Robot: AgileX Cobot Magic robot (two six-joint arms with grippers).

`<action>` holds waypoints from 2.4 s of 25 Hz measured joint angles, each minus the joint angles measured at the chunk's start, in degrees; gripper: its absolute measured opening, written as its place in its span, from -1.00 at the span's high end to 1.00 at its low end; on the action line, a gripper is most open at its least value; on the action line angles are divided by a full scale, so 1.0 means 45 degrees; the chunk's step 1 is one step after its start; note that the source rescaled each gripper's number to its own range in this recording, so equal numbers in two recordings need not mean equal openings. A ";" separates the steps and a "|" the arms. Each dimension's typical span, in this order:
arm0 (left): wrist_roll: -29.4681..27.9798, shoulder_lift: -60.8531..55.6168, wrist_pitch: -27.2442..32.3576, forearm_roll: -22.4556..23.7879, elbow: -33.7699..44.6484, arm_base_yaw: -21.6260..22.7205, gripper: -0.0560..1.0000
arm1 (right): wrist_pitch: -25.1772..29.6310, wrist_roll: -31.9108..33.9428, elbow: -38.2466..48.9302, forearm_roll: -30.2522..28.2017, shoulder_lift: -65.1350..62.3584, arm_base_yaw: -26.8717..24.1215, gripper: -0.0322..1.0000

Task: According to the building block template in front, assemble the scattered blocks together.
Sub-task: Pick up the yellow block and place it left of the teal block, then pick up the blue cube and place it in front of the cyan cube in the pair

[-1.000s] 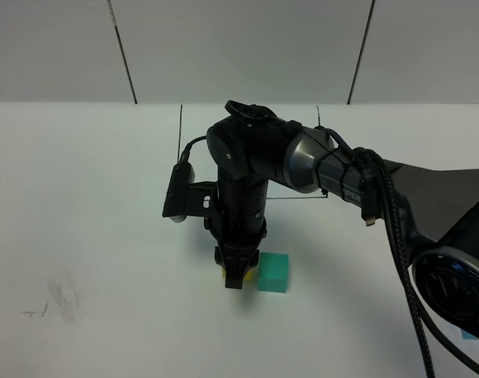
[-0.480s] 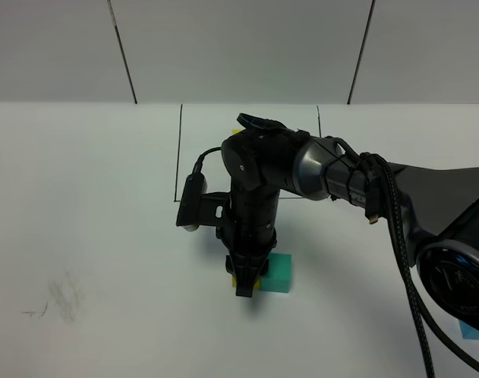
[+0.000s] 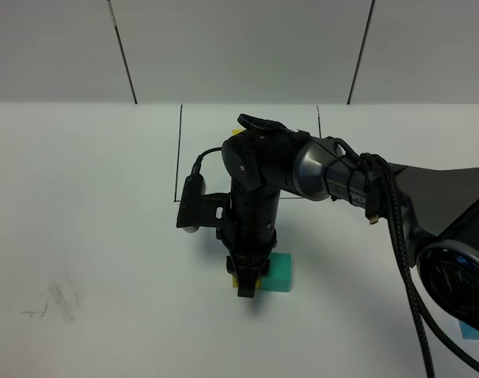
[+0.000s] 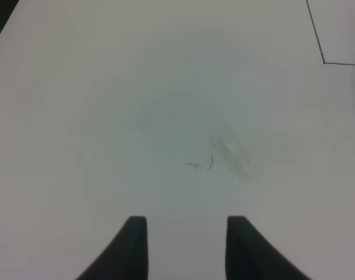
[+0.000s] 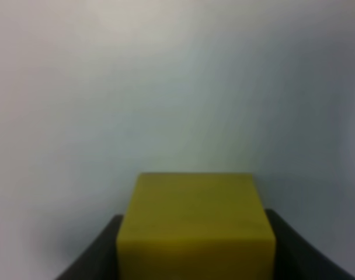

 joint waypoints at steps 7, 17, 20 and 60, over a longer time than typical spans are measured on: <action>0.0000 0.0000 0.0000 0.0000 0.0000 0.0000 0.89 | 0.0000 0.0000 0.0000 0.0004 0.0000 -0.0010 0.56; 0.0000 0.0000 0.0000 0.0000 0.0000 0.0000 0.89 | -0.0099 0.0307 0.0030 0.0066 0.0040 -0.0010 0.15; 0.0000 0.0000 0.0000 0.0000 0.0000 0.0000 0.89 | -0.0247 0.0383 0.0030 0.0066 -0.0106 -0.0010 -0.06; 0.0011 0.0000 0.0000 0.0000 0.0000 0.0000 0.89 | -0.3909 1.1319 1.1161 -0.1906 -1.0637 -0.8318 -0.48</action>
